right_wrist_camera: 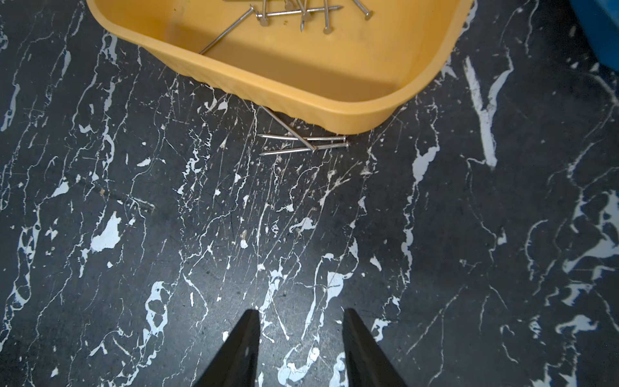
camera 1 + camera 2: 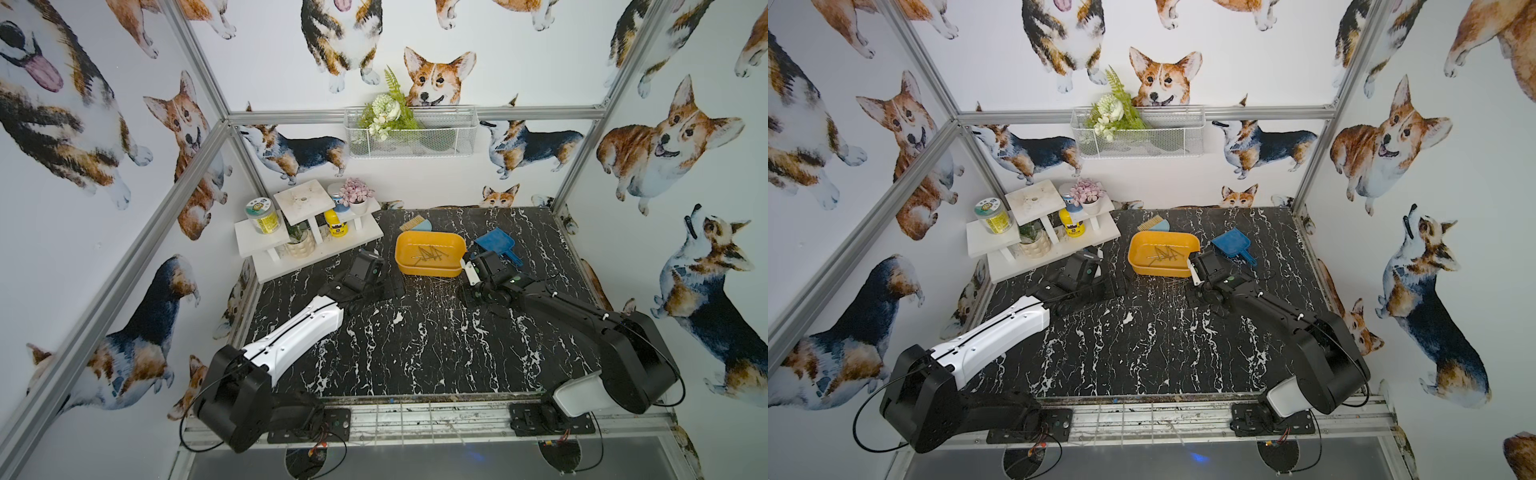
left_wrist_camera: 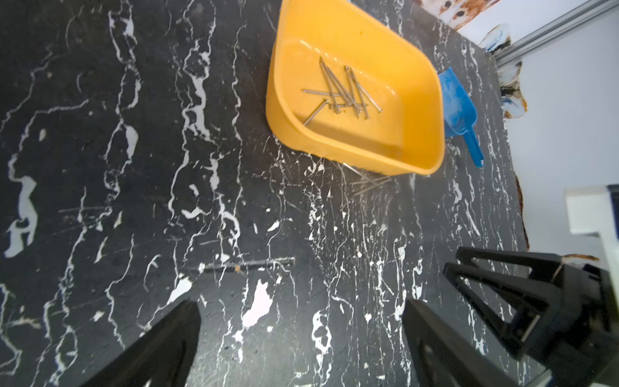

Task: Put the nails on the desktop into the storage box
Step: Adjust the storage box at the center of the board.

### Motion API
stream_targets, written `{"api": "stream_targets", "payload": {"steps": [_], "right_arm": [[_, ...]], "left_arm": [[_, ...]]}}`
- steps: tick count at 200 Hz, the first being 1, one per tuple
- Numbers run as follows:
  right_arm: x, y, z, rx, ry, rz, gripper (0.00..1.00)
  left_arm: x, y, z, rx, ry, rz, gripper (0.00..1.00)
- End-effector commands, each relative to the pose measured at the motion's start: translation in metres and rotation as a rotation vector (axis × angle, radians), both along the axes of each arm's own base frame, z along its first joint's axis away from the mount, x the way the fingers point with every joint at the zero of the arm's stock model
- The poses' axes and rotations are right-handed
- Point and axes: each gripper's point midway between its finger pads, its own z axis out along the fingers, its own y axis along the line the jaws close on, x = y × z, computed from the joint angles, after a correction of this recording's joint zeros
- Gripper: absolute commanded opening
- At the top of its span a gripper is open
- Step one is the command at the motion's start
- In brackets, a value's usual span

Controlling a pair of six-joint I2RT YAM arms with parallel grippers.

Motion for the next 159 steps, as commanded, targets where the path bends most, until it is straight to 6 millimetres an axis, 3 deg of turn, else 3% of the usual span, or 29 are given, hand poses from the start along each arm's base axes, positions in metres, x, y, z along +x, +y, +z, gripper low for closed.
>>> {"api": "stream_targets", "payload": {"steps": [1,62,159], "right_arm": [[0.008,0.007,0.007,0.042,-0.039,-0.007,0.46],[0.022,0.018,-0.013,0.032,-0.021,0.031,0.45],[0.066,0.035,-0.043,-0.037,-0.008,0.05,0.42]], "left_arm": [[0.012,-0.009,0.014,-0.026,-0.05,-0.021,1.0],[-0.003,0.002,0.011,-0.03,-0.038,0.01,1.0],[-0.019,0.019,0.015,-0.008,-0.041,0.046,1.0]]}}
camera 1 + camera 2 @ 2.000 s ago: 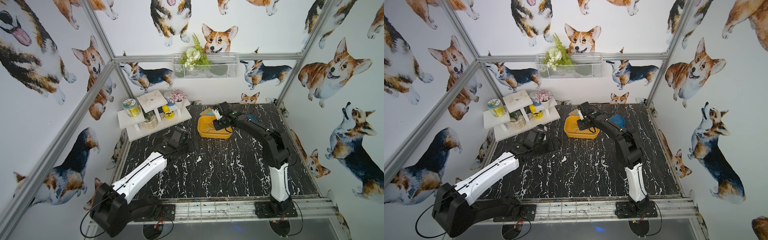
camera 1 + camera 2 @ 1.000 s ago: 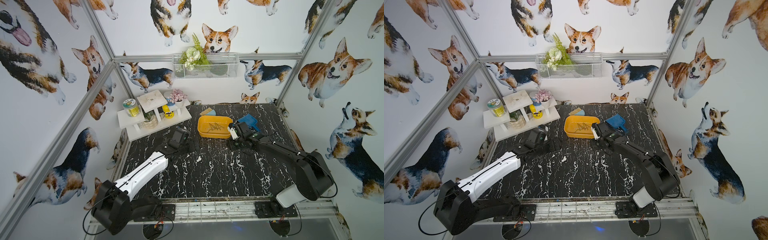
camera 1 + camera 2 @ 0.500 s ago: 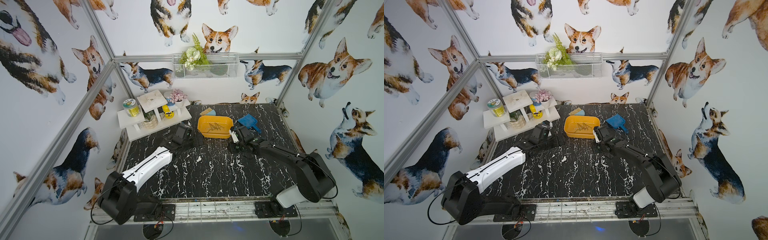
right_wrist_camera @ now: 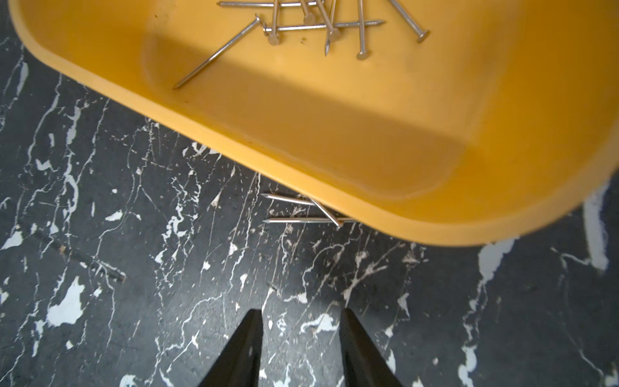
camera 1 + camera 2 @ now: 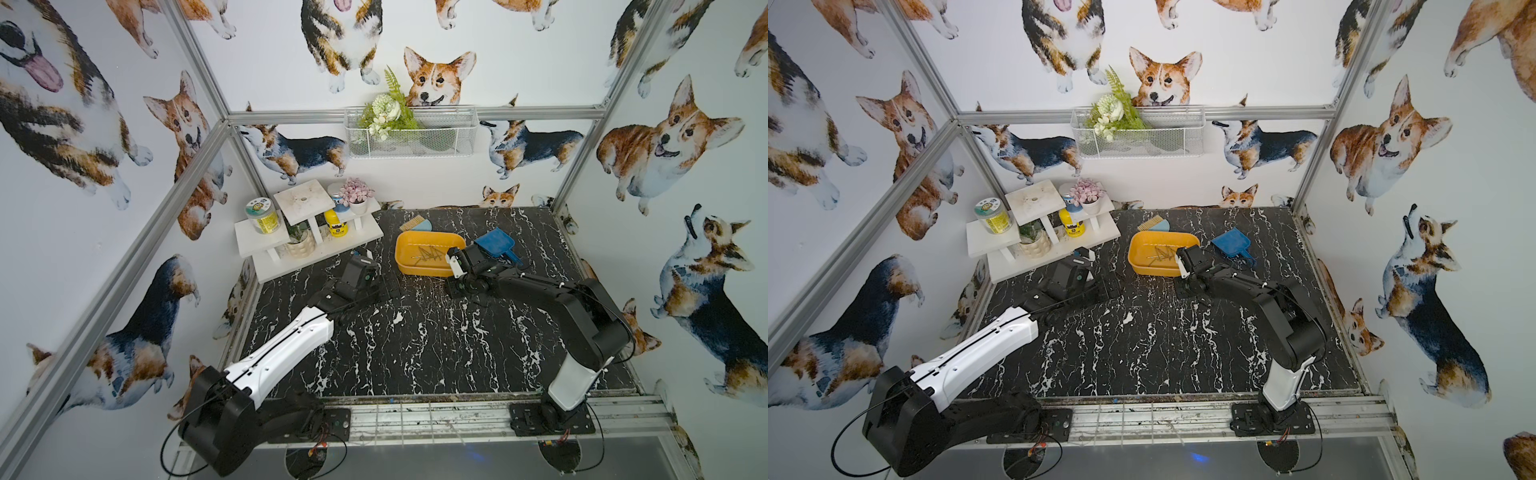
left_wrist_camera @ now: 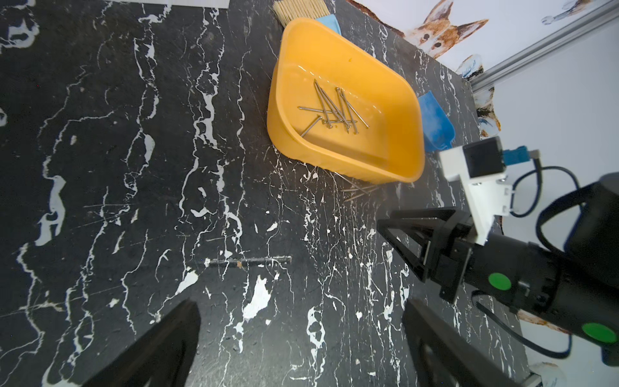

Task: Put the nails on the desktop into the storage box
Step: Adjust the storage box at the center of the board.

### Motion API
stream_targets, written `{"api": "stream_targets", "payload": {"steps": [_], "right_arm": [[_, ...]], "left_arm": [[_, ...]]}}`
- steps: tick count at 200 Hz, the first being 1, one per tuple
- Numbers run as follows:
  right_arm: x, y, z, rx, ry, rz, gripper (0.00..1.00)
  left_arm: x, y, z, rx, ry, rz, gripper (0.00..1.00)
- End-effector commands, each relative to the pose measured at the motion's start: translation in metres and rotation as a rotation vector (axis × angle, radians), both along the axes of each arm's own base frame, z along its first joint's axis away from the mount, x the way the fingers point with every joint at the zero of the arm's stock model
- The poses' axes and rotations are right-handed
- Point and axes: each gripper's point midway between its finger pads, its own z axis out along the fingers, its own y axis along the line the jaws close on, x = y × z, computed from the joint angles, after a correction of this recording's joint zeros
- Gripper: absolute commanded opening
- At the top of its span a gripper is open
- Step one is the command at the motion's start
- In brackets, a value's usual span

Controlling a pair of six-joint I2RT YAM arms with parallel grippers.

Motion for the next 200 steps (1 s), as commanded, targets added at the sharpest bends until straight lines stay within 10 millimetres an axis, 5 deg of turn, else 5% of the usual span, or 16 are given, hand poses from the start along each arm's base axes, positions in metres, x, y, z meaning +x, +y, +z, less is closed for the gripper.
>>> {"api": "stream_targets", "payload": {"steps": [1,145,200], "right_arm": [[0.014,0.004,0.0,-0.019,-0.035,0.011,0.42],[0.05,0.009,-0.033,-0.107,-0.017,0.018,0.43],[0.051,0.017,-0.03,-0.071,-0.008,0.027,0.3]], "left_arm": [[-0.001,0.004,0.0,0.015,0.003,0.013,1.0],[-0.001,0.007,-0.001,0.038,0.019,0.022,1.0],[0.002,0.008,0.001,0.05,0.016,0.028,1.0]]}}
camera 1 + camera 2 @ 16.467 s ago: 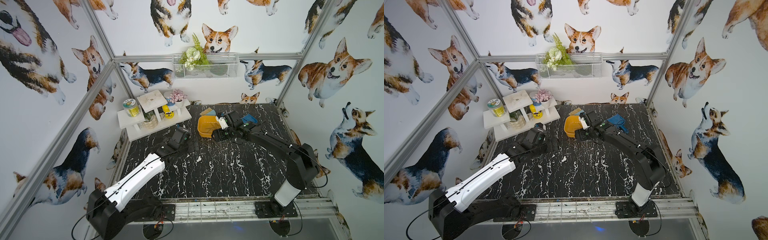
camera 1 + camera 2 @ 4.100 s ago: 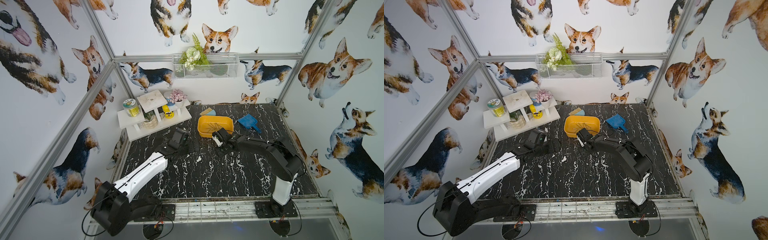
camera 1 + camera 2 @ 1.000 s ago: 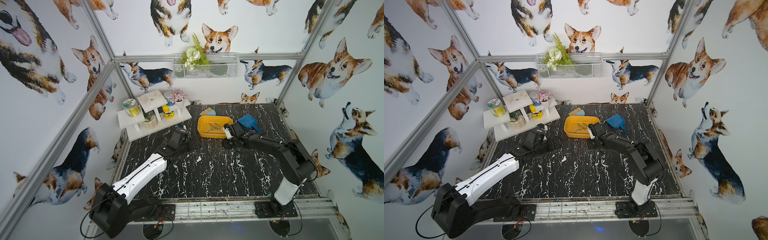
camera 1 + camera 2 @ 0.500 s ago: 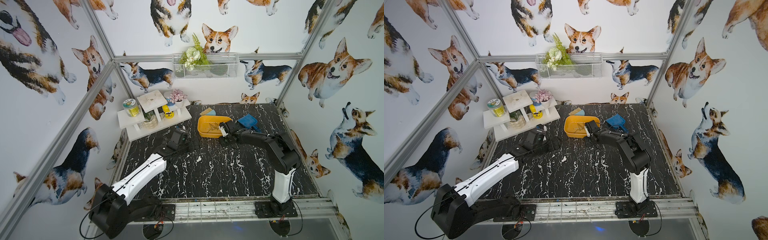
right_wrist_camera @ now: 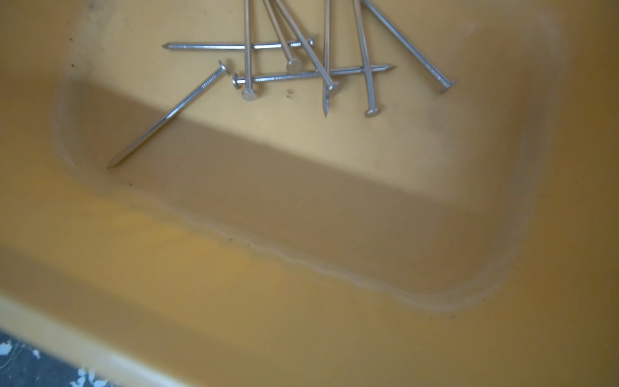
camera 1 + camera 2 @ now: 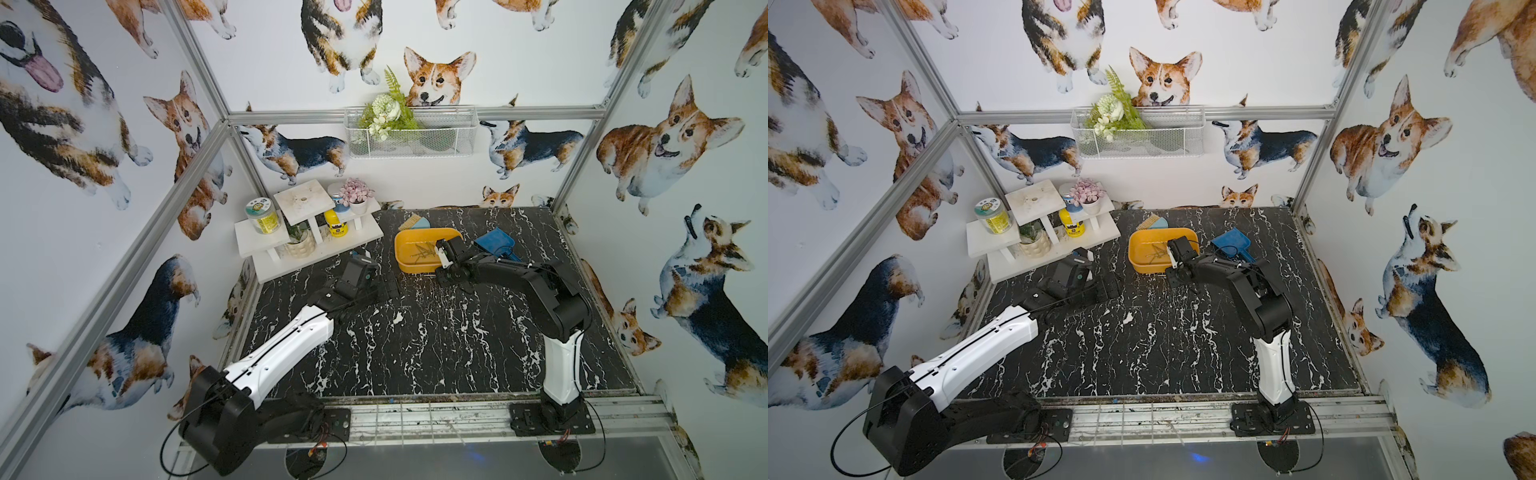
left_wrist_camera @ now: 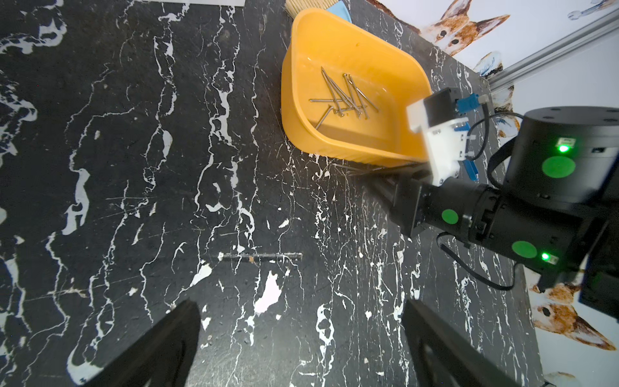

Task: Put the nails on the desktop into the storage box
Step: Adjust the storage box at the center of the board, then pick up the storage box at the center of the board.

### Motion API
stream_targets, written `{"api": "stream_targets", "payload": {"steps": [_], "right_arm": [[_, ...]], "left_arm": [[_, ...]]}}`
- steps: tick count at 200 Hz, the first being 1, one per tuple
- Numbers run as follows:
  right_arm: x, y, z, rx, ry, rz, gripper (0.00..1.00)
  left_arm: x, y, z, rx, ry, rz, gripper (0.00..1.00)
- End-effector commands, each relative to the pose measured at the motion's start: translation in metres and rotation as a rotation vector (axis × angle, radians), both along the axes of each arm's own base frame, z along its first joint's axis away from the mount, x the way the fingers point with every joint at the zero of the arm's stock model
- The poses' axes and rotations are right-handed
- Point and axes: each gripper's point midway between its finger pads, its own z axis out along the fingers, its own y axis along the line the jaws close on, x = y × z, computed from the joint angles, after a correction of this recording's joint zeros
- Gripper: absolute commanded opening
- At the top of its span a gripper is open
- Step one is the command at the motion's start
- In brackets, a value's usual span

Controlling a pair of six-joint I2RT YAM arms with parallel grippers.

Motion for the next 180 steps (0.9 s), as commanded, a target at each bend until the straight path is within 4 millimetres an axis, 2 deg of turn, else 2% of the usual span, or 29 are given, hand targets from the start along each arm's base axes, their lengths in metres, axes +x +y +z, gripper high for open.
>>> {"api": "stream_targets", "payload": {"steps": [1,51,62,81,100,129,149,180], "right_arm": [[-0.01,0.004,-0.001,0.022,0.036,0.006,0.3],[-0.029,0.002,0.044,0.094,-0.044,-0.003,0.43],[-0.034,0.001,0.056,0.109,-0.062,-0.005,0.46],[-0.042,-0.003,0.074,0.134,-0.085,-0.012,0.48],[-0.051,-0.007,0.094,0.152,-0.112,-0.016,0.49],[-0.065,-0.019,0.122,0.166,-0.162,-0.029,0.5],[-0.077,-0.025,0.138,0.185,-0.192,-0.035,0.52],[-0.092,-0.035,0.148,0.195,-0.208,-0.05,0.52]], "left_arm": [[0.004,0.002,0.004,0.019,-0.008,0.006,1.0],[0.035,-0.006,0.011,0.088,0.032,0.01,1.0],[0.045,-0.011,0.001,0.121,0.072,0.0,1.0],[0.065,-0.019,-0.017,0.19,0.138,-0.022,0.89],[0.088,-0.019,-0.036,0.272,0.186,-0.019,0.83],[0.123,-0.012,-0.045,0.349,0.204,0.007,0.75],[0.145,-0.015,-0.049,0.369,0.215,-0.003,0.71],[0.17,-0.025,-0.066,0.415,0.252,-0.028,0.66]]}}
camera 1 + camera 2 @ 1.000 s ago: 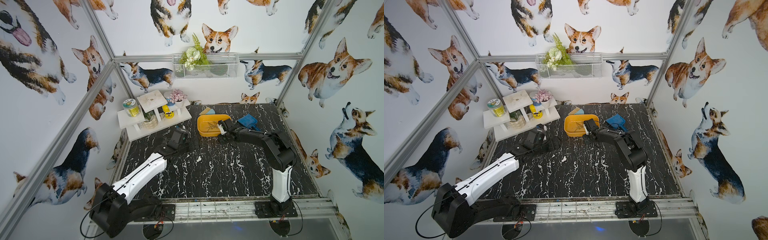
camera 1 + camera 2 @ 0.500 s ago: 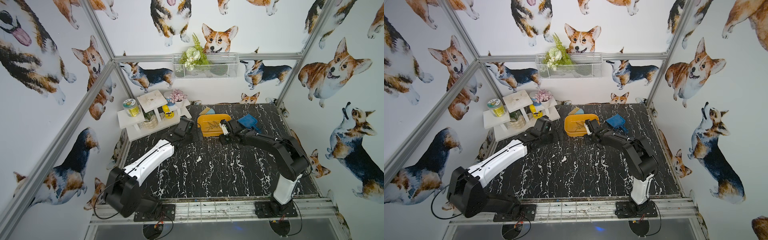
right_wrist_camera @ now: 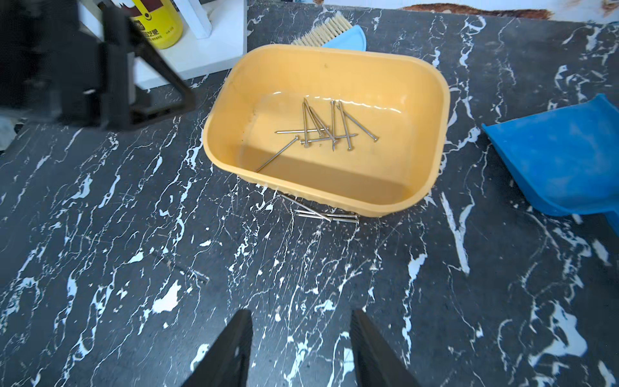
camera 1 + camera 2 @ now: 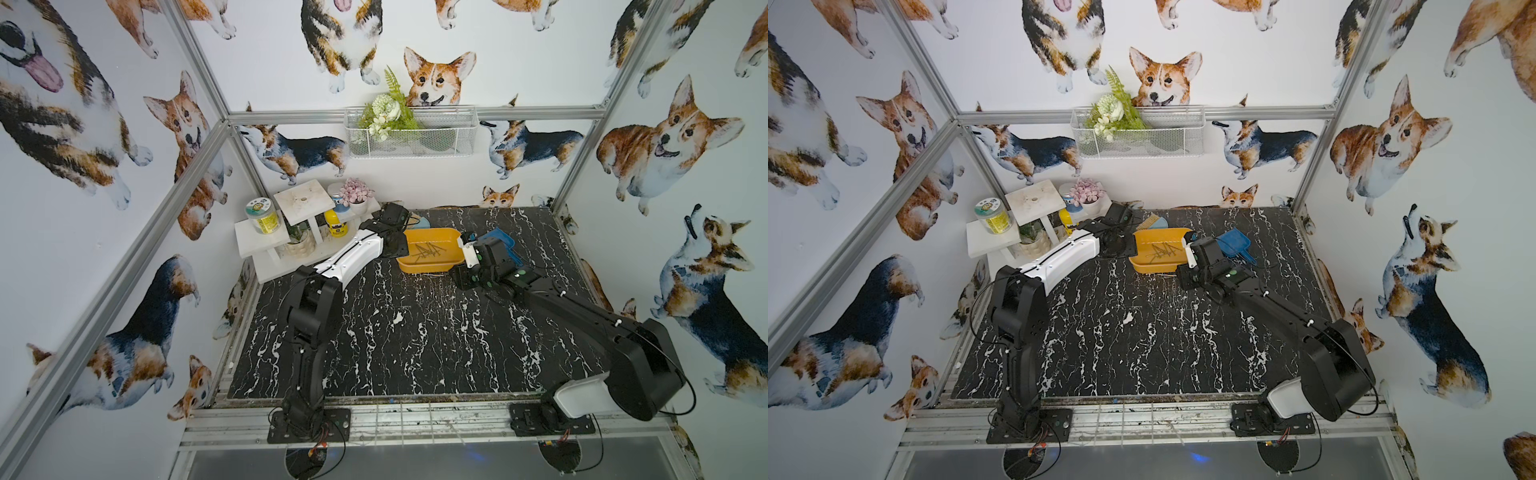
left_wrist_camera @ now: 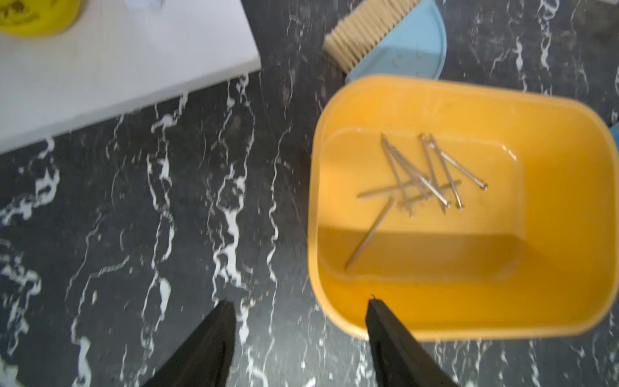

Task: Put the nails on the desktop into the storage box
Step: Pick up the storage box at the center of the board.

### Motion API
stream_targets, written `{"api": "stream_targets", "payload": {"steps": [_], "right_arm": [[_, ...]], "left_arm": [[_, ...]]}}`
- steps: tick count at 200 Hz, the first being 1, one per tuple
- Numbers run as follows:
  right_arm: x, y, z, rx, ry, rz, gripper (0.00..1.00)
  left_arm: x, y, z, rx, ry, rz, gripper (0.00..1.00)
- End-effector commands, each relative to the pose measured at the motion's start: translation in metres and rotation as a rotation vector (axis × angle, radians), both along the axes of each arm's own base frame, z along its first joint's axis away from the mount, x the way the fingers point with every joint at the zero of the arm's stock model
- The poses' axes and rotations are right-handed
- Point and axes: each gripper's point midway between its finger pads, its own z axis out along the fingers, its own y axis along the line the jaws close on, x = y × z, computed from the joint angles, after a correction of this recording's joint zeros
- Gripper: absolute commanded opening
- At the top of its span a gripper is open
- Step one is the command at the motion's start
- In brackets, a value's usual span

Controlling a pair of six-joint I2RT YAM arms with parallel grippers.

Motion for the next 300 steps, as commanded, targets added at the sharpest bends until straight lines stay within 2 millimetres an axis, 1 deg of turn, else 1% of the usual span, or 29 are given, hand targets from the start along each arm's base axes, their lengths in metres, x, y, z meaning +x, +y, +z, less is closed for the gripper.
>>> {"api": "stream_targets", "payload": {"steps": [1,19,30,47,82,88,106,147,180,198,205,238,254,273,300], "right_arm": [[-0.011,-0.009,0.003,0.0,0.01,-0.028,0.52],[-0.019,-0.014,0.008,0.007,0.002,-0.035,0.52],[-0.022,-0.016,0.01,0.013,-0.002,-0.04,0.52],[-0.028,-0.019,0.009,0.02,0.001,-0.042,0.53],[-0.036,-0.022,0.0,0.023,0.019,-0.044,0.52],[-0.037,-0.022,-0.001,0.022,0.022,-0.044,0.52],[-0.039,-0.024,-0.004,0.02,0.024,-0.045,0.52],[-0.04,-0.027,-0.003,0.017,0.016,-0.052,0.52],[-0.044,-0.029,-0.008,0.013,0.024,-0.055,0.52],[-0.046,-0.029,-0.012,0.017,0.033,-0.056,0.52],[-0.047,-0.03,-0.014,0.018,0.038,-0.058,0.52],[-0.051,-0.032,-0.02,0.015,0.049,-0.062,0.51],[-0.052,-0.034,-0.021,0.009,0.049,-0.066,0.51],[-0.052,-0.035,-0.02,0.005,0.043,-0.069,0.51],[-0.049,-0.035,-0.021,-0.001,0.042,-0.071,0.51]], "left_arm": [[0.001,0.002,-0.016,0.073,0.071,-0.034,0.65],[0.01,0.002,-0.029,0.106,0.093,-0.029,0.65],[0.014,0.001,-0.035,0.126,0.107,-0.029,0.61],[0.023,0.0,-0.04,0.148,0.116,-0.029,0.56],[0.036,-0.005,-0.051,0.187,0.138,-0.043,0.42],[0.038,-0.006,-0.05,0.19,0.136,-0.045,0.39],[0.04,-0.008,-0.055,0.206,0.15,-0.052,0.32],[0.04,-0.01,-0.068,0.206,0.174,-0.059,0.21],[0.042,-0.012,-0.069,0.19,0.174,-0.06,0.11],[0.044,-0.014,-0.066,0.172,0.168,-0.056,0.06],[0.045,-0.015,-0.065,0.16,0.169,-0.056,0.0],[0.047,-0.019,-0.061,0.115,0.168,-0.059,0.0],[0.047,-0.021,-0.053,0.098,0.157,-0.061,0.0],[0.047,-0.024,-0.032,0.078,0.13,-0.069,0.0],[0.044,-0.025,0.009,0.048,0.071,-0.079,0.0]]}}
